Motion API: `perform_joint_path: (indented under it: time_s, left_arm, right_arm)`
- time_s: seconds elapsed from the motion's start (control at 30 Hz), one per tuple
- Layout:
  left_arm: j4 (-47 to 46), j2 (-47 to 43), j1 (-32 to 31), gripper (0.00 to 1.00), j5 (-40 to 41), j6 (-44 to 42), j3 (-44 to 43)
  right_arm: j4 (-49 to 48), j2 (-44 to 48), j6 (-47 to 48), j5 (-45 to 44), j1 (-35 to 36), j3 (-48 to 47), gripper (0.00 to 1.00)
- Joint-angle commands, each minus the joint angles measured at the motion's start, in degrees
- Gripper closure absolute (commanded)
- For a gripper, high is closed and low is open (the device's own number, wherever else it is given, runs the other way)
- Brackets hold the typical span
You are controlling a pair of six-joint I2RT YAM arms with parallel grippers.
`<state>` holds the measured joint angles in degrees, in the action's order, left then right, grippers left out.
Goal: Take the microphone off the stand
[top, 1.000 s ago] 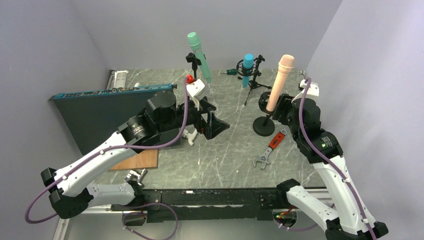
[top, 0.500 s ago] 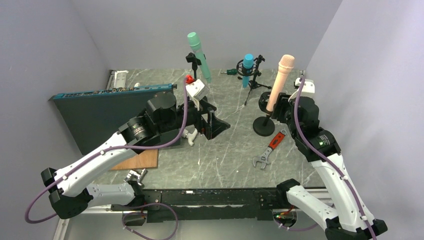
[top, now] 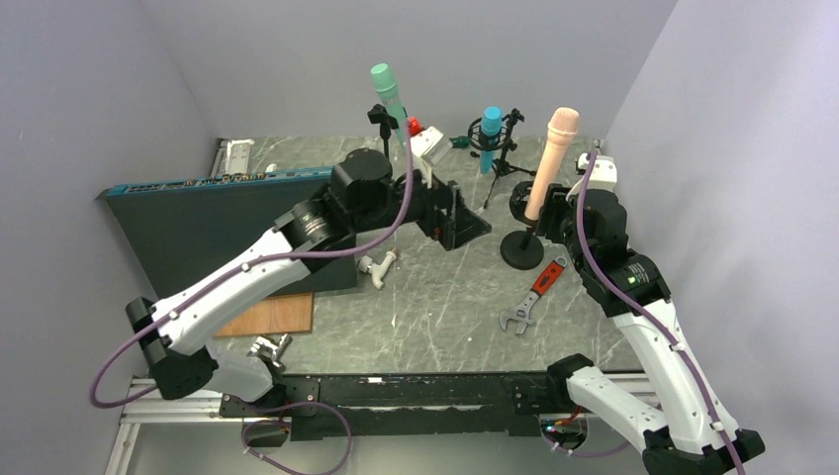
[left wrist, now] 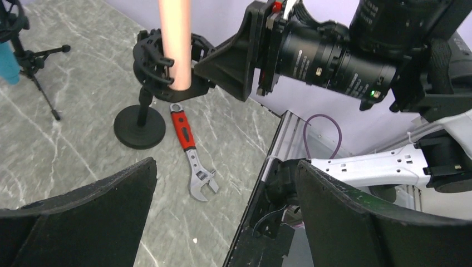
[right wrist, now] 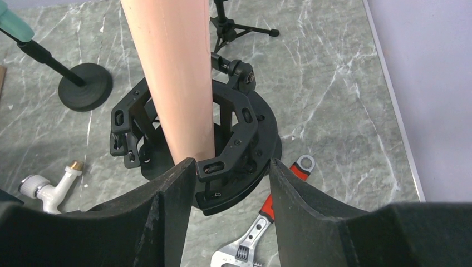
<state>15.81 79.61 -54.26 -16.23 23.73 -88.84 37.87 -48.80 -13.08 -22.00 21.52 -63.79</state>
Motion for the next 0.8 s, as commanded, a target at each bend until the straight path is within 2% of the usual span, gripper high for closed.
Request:
perform_joint_path:
  time_s: [0.0,0.17,0.33,0.6,0.77]
  left_arm:
    - [-0.57,3.37,-0.23,0.03,-3.41,1.22,-6.94]
    - [-0.86,6.33,-0.23,0.05,-3.80,1.92,-8.65]
    - [-0.60,3.44,-0.31,0.04,-5.15,3.14,-5.98]
    - [3.45,-7.76,-0.35,0.01,0.74,1.83,0.75]
    - [7.38,-11.92,-0.26,0.01,5.82,0.53,3.29]
  right_arm:
    - [-0.73,0.50,-0.19,-1.90,-0.12,-0.70,0.46]
    - [0.79,0.91,0.29,-1.61,-0.12,-2.75,0.28]
    - [2.36,1.97,-0.03,1.58,-0.12,-8.33,0.16]
    - [3.17,-2.97,-0.32,3.06,-0.09,-17.02,0.01]
    - [5.77,-9.25,-1.47,0.56,-0.09,-22.09,0.00]
